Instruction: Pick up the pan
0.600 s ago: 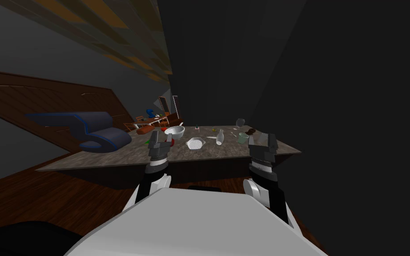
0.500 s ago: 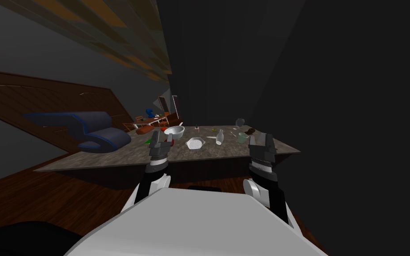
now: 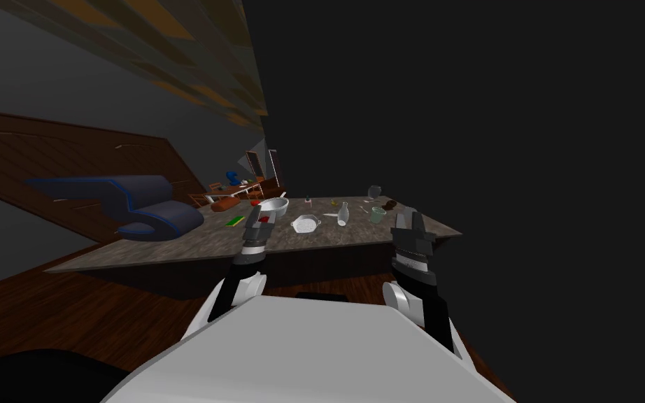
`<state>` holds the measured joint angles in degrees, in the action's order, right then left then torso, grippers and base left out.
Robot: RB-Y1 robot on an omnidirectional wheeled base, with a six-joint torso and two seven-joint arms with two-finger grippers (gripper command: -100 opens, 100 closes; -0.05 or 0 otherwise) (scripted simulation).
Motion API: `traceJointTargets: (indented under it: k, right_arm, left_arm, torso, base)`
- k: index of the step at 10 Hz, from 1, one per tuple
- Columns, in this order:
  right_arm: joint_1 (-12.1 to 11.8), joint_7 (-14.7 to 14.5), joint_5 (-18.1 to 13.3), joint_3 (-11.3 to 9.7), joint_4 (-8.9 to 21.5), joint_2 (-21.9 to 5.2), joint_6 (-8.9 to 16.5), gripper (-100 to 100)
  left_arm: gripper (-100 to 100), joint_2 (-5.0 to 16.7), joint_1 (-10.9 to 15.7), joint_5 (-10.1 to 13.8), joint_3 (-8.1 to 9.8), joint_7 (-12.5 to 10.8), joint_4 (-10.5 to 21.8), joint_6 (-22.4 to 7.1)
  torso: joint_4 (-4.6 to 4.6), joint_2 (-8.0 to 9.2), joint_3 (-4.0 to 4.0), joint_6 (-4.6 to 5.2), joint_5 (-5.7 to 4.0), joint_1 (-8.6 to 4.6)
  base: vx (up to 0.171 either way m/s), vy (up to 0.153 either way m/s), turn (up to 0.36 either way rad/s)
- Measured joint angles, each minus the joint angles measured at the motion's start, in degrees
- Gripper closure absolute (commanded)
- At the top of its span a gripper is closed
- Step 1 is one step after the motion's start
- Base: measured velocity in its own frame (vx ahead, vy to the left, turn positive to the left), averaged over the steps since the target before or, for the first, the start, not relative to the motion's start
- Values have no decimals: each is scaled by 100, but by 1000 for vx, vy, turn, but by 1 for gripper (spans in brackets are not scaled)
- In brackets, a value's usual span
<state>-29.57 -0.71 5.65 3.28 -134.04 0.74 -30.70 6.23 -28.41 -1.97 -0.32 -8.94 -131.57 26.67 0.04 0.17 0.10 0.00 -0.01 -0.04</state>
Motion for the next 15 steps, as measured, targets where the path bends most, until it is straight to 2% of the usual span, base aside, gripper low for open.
traceJointTargets:
  k: [3,6,15]
  right_arm:
    - [0,0,0,0,0,0,0,0]
    - [0,0,0,0,0,0,0,0]
    - [0,0,0,0,0,0,0,0]
  left_arm:
    - [-100,167,157,15,85,-87,105,-434]
    - [-100,254,182,-2,88,-142,139,-788]
    - [-100,589,644,25,297,-425,324,-2343]
  torso:
    - [-1,-4,-3,1,0,0]
    - [-1,-6,-3,0,0,-1]
    - [-1,-5,-3,1,0,-2]
  base:
    - [-31,-11,-33]
    - [-34,-15,-42]
    - [-34,-15,-47]
